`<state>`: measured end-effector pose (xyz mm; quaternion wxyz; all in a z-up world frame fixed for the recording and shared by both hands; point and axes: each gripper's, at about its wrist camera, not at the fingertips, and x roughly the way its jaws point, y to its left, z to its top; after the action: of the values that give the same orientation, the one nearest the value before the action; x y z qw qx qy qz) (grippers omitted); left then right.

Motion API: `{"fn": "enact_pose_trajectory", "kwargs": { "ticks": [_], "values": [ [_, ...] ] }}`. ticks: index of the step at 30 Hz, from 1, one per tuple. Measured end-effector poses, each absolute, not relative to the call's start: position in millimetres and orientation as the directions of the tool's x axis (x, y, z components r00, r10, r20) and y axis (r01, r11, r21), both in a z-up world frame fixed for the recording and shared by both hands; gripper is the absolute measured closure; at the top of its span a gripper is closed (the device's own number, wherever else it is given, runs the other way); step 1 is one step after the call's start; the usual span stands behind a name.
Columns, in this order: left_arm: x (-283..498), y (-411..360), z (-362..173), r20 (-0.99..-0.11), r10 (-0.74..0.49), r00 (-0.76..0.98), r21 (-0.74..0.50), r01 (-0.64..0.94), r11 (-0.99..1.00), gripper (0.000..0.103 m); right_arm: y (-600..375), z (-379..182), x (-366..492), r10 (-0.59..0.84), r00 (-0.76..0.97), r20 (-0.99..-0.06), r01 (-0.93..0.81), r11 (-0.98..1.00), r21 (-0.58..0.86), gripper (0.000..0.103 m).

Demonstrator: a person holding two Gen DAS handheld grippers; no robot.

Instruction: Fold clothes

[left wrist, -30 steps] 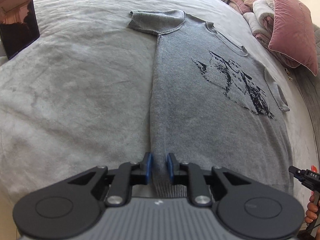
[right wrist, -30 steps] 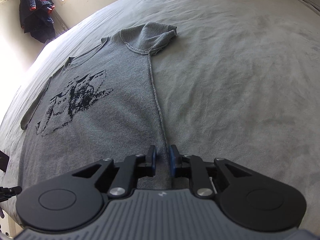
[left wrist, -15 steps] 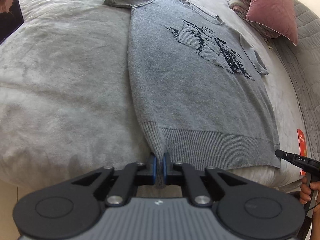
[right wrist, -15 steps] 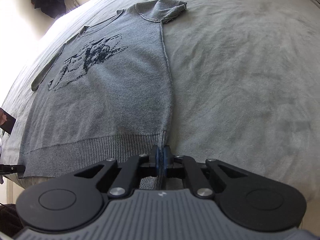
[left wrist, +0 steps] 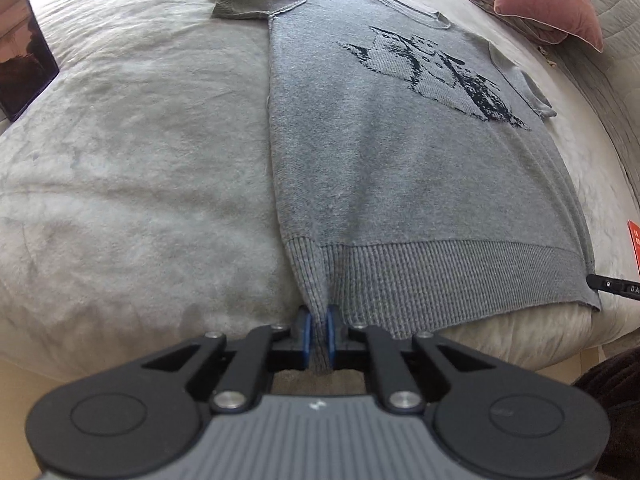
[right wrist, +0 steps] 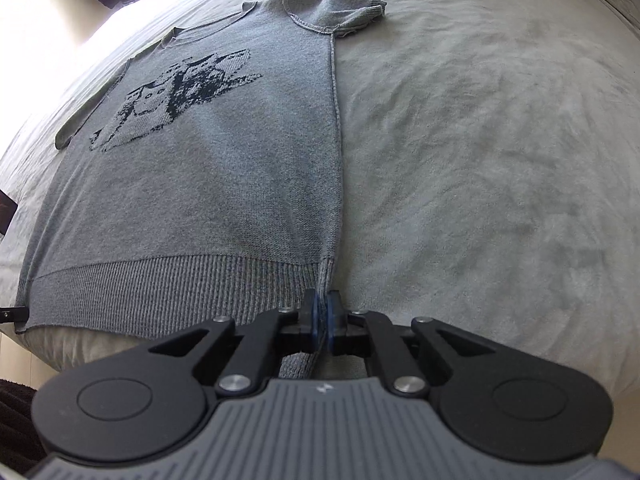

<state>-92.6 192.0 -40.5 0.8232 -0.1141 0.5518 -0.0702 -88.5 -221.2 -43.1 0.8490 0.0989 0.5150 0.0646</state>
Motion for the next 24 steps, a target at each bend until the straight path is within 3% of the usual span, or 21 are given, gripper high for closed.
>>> {"fn": "enact_pose_trajectory", "kwargs": {
  "ticks": [4, 5, 6, 15, 24],
  "values": [
    [-91, 200, -26, -0.864, -0.257, 0.432, -0.28, 0.01, 0.96, 0.064, -220, -32, -85, 0.205, 0.496, -0.843, -0.003, 0.972, 0.235, 0.075],
    [-89, 201, -22, -0.855, -0.249, 0.455, -0.274, 0.011, 0.962, 0.064, -220, -28, -84, 0.2, 0.509, -0.837, -0.002, 0.973, 0.231, 0.066],
    [-86, 201, -19, -0.848, -0.243, 0.471, -0.27, 0.009, 0.963, 0.064, -219, -24, -83, 0.195, 0.522, -0.83, -0.001, 0.974, 0.228, 0.065],
    [-35, 177, -18, -0.795, -0.252, 0.552, -0.295, 0.01, 0.955, 0.063, -190, -13, -31, 0.263, 0.624, -0.736, -0.097, 0.961, 0.261, 0.065],
    [17, 165, -39, -0.777, -0.217, 0.59, -0.282, -0.017, 0.959, 0.063, -139, -45, 14, 0.327, 0.57, -0.754, -0.158, 0.944, 0.29, 0.063]
  ]
}}
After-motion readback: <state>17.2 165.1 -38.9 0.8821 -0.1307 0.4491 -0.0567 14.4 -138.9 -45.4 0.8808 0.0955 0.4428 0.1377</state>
